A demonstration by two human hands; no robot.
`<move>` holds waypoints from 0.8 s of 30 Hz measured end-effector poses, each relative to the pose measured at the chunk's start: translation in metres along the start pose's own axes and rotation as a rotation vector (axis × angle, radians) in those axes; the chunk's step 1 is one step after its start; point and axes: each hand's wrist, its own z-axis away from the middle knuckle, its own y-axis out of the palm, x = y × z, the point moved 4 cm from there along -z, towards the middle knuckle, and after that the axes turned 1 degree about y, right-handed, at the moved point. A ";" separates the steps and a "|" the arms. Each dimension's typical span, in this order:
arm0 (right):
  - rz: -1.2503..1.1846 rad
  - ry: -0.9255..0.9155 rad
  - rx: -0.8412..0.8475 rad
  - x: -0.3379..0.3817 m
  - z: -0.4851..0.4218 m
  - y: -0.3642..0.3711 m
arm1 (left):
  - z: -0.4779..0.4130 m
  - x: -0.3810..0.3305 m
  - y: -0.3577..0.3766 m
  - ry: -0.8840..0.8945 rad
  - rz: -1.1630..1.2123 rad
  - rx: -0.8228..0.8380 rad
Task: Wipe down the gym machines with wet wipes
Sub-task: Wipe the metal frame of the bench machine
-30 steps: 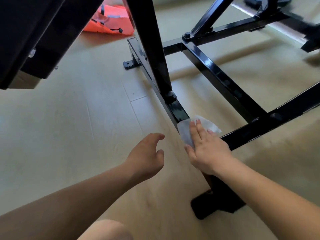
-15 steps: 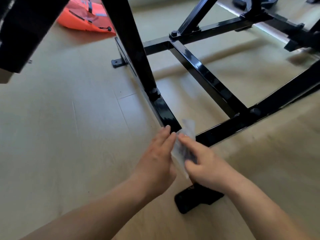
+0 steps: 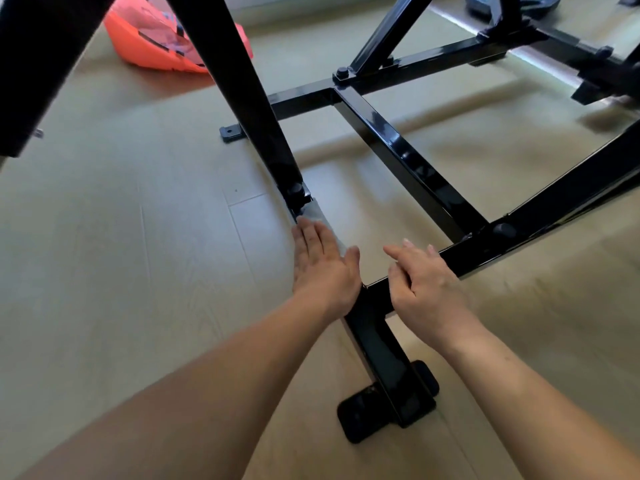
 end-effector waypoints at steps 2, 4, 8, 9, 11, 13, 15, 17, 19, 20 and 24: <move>0.043 0.032 0.003 -0.009 0.003 0.007 | 0.022 0.003 0.011 0.082 0.071 0.009; 0.073 -0.022 -0.040 -0.014 0.007 0.011 | 0.064 0.005 0.027 0.164 0.162 0.044; 0.095 -0.082 -0.049 -0.020 0.004 0.018 | 0.101 0.004 0.033 0.198 0.407 0.008; 0.112 -0.095 -0.052 -0.021 0.003 0.021 | 0.095 0.004 0.026 0.133 0.506 -0.063; 0.122 -0.107 -0.090 -0.020 0.003 0.024 | 0.078 0.001 0.013 -0.058 0.667 -0.133; 0.105 -0.100 -0.150 -0.020 0.003 0.024 | 0.059 -0.010 0.013 -0.278 0.836 -0.042; 0.095 -0.089 -0.184 -0.018 0.002 0.025 | 0.036 -0.019 0.024 -0.453 0.920 0.000; 0.108 -0.090 -0.205 -0.019 0.001 0.027 | 0.009 -0.016 0.028 -0.612 0.933 -0.072; 0.127 -0.102 -0.214 -0.021 0.001 0.029 | -0.015 -0.003 0.010 -0.643 0.939 -0.161; 0.136 -0.103 -0.208 -0.022 0.000 0.029 | -0.027 0.003 -0.002 -0.613 0.945 -0.171; 0.137 -0.105 -0.209 -0.023 0.000 0.029 | -0.048 0.015 -0.023 -0.505 0.929 -0.121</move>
